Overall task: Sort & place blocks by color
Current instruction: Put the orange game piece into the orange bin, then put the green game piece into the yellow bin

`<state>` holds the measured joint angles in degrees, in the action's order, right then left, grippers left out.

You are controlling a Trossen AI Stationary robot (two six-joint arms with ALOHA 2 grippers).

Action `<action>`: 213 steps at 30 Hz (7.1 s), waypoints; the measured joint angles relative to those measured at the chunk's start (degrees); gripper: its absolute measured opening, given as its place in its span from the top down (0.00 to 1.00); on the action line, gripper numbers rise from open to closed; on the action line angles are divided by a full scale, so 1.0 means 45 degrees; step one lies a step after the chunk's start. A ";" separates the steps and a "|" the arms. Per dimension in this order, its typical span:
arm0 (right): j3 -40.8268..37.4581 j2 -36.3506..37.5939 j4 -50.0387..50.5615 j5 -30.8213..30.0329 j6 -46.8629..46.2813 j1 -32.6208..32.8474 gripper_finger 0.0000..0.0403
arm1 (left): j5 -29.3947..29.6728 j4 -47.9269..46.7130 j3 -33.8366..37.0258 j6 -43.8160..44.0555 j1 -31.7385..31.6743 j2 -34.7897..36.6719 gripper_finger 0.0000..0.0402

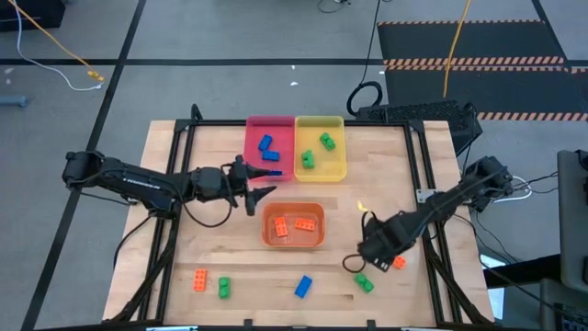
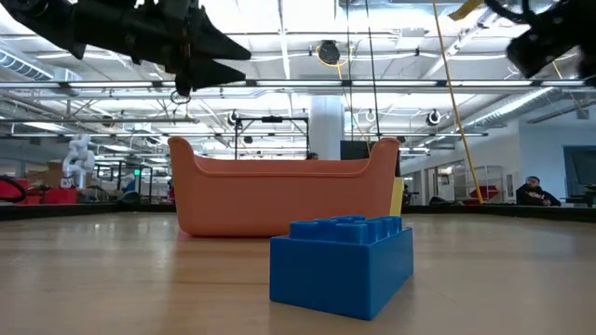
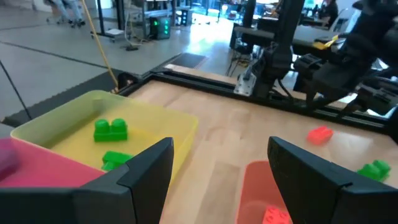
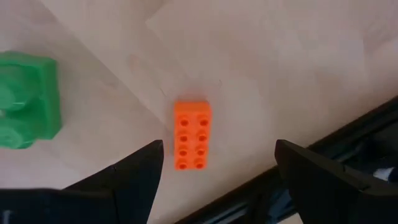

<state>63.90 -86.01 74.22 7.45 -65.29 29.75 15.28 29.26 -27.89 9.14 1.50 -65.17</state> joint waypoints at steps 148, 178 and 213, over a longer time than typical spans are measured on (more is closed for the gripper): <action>0.1526 -0.2757 -0.5193 -0.0328 -0.4809 0.2016 0.45 | 0.0702 -0.1050 -0.0003 0.0574 0.1091 0.1001 0.35; 0.1008 -0.4399 -0.5526 -0.0306 -0.2965 0.2137 0.67 | 0.0687 -0.1129 -0.0003 0.0651 0.1091 0.0997 0.35; 0.0953 -0.0410 -0.9429 -0.6599 1.1935 -0.8312 0.67 | 0.0692 -0.1193 0.0002 0.0561 0.1082 0.0997 0.35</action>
<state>68.19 -87.85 31.79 -22.24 -11.58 -7.65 18.39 23.89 -27.88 11.67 6.37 -60.69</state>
